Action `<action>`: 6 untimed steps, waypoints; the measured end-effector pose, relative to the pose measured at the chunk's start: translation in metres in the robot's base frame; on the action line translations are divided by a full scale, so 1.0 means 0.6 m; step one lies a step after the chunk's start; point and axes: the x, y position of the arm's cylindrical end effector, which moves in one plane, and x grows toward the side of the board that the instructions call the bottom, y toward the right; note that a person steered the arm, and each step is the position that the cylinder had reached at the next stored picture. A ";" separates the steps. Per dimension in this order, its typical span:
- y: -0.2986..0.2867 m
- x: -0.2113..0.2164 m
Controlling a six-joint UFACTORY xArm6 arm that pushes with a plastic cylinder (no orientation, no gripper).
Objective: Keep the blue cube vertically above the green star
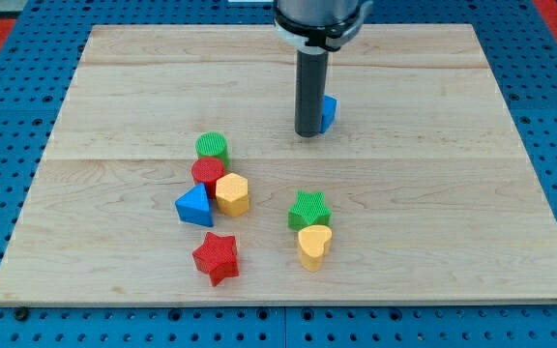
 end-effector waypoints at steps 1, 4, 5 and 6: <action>0.108 -0.020; 0.037 -0.057; 0.014 -0.057; 0.076 -0.050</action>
